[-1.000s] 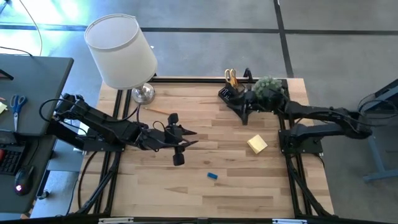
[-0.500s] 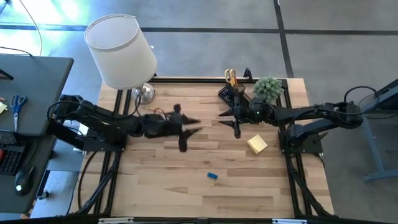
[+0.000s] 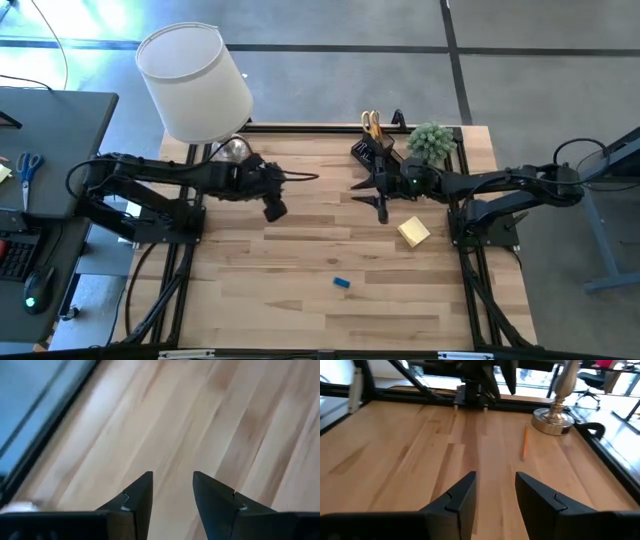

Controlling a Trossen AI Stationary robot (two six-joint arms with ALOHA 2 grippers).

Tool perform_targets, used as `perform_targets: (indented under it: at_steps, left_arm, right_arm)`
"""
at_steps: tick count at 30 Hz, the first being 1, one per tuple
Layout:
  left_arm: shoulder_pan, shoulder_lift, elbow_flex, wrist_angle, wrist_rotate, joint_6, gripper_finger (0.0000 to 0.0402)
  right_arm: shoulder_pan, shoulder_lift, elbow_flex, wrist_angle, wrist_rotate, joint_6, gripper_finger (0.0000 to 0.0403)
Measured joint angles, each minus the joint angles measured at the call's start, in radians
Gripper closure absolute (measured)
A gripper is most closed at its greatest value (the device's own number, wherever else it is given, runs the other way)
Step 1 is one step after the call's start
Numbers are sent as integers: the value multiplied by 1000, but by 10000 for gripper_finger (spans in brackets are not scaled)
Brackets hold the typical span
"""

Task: Pick and place office supplies into organizer
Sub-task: Put the orange pencil into the desk organizer

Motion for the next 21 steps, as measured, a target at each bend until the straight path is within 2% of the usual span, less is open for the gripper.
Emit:
perform_targets:
  at_steps: [5, 10, 15, 21]
  left_arm:
    - [26, 29, -6, -132, 22, 98, 273]
    - [39, 127, -6, -144, 17, 220, 273]
    - [137, 225, -7, -132, 71, 332, 273]
    - [254, 280, -7, -80, 113, 477, 273]
  right_arm:
    - [0, 0, 0, -2, -60, -3, 274]
    - [0, 0, 0, -4, -96, -63, 274]
    - [0, 0, 0, -8, -117, -106, 274]
    - [0, -1, 0, -21, -184, -132, 274]
